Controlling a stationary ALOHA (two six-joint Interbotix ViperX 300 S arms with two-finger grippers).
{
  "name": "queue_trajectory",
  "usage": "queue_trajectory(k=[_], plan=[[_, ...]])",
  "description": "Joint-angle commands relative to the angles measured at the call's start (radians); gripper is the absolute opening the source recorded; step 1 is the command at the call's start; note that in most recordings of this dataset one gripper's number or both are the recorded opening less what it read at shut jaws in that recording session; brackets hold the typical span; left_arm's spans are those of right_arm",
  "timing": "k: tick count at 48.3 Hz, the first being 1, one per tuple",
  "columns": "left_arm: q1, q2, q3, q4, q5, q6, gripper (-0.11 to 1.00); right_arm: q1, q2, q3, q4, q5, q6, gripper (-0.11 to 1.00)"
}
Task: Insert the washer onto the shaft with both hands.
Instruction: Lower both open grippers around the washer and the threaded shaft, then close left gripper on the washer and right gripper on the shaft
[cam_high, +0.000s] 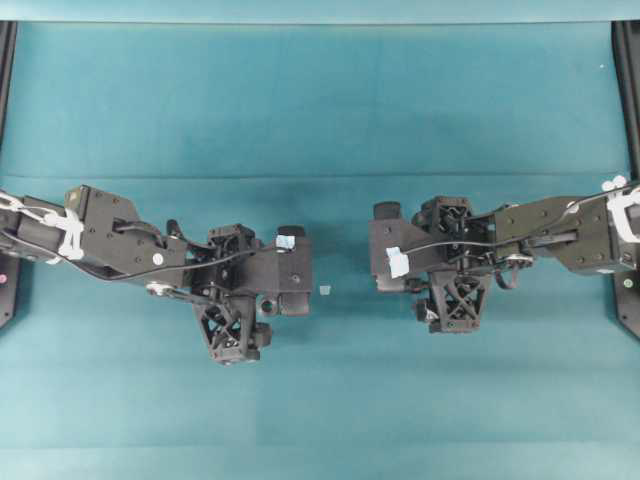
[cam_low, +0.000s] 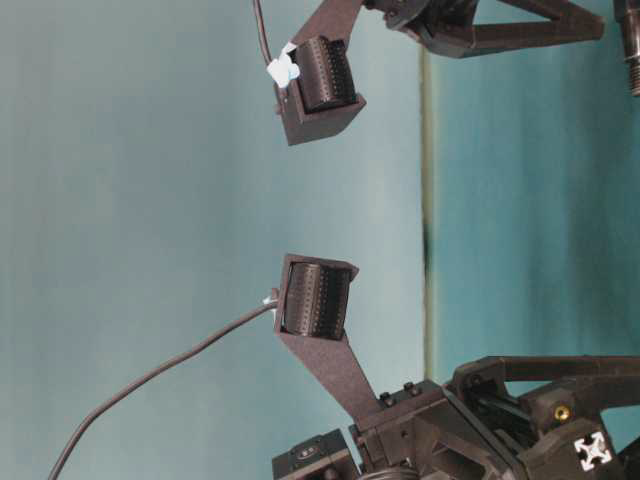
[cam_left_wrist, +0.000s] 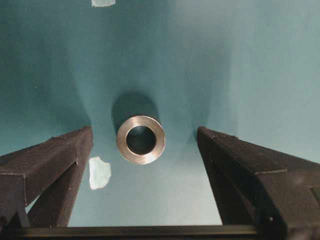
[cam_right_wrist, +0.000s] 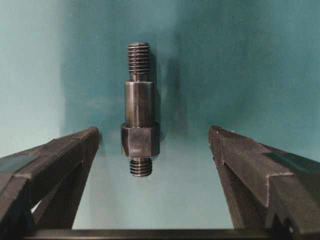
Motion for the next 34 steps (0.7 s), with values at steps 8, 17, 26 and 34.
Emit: queue_trajectory(k=[8, 17, 26, 34], plan=[[0.000, -0.003, -0.003, 0.002, -0.006, 0.002, 0.93, 0.003, 0.000, -0.005, 0.002, -0.005, 0.000, 0.95], [0.000, -0.003, -0.003, 0.002, -0.006, 0.002, 0.93, 0.003, 0.008, -0.005, 0.003, -0.005, 0.000, 0.94], [0.000, -0.003, -0.003, 0.002, -0.008, 0.002, 0.93, 0.005, 0.011, -0.008, 0.003, -0.005, 0.000, 0.93], [0.000, -0.003, -0.003, 0.002, -0.008, 0.000, 0.93, 0.005, 0.015, -0.008, 0.002, -0.005, -0.002, 0.93]])
